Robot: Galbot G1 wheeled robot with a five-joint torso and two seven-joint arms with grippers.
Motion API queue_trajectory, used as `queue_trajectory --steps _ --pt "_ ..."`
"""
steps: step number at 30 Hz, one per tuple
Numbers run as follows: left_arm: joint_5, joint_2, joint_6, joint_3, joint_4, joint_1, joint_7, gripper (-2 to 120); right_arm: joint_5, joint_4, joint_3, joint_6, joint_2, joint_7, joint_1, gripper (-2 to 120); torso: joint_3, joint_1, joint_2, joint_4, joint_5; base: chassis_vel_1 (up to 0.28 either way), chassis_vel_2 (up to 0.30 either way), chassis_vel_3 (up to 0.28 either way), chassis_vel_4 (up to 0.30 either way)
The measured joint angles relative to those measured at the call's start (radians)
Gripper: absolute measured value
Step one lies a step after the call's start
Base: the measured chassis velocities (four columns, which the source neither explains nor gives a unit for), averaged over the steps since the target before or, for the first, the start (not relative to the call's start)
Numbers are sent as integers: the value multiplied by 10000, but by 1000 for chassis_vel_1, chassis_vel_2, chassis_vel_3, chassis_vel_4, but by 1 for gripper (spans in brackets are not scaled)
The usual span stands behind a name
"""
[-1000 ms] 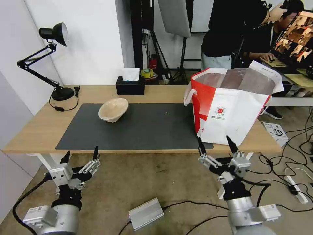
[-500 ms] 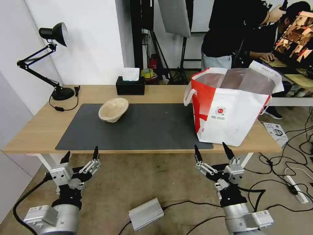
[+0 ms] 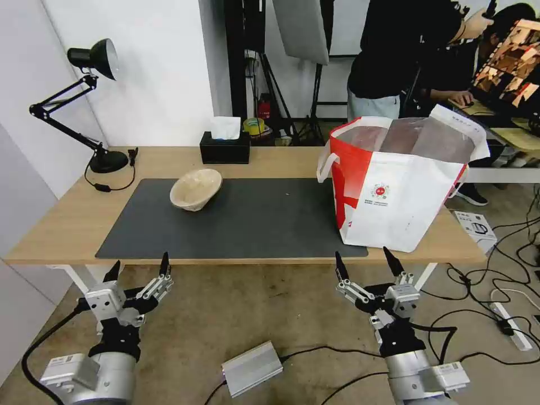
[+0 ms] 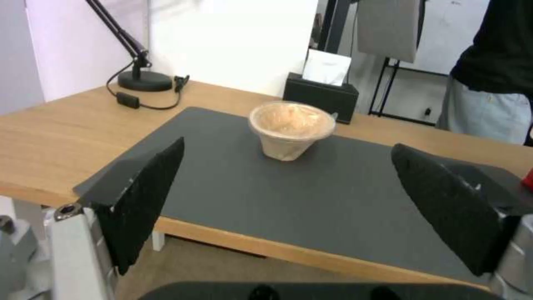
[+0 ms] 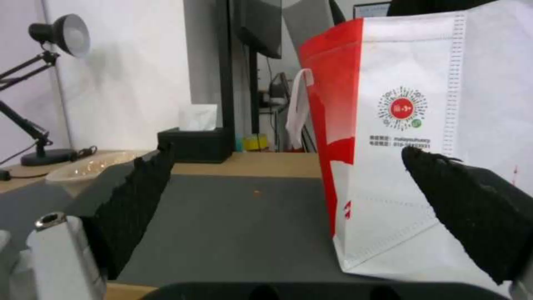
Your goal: Pick up the trash from the table and place it into the takeout bag.
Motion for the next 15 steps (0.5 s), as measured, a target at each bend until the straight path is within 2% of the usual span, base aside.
queue_trajectory --steps 15 --pt "40 -12 2 -3 -69 52 1 100 -137 103 89 -429 163 542 -338 100 0 0 0 0 0 0 0 0 0"
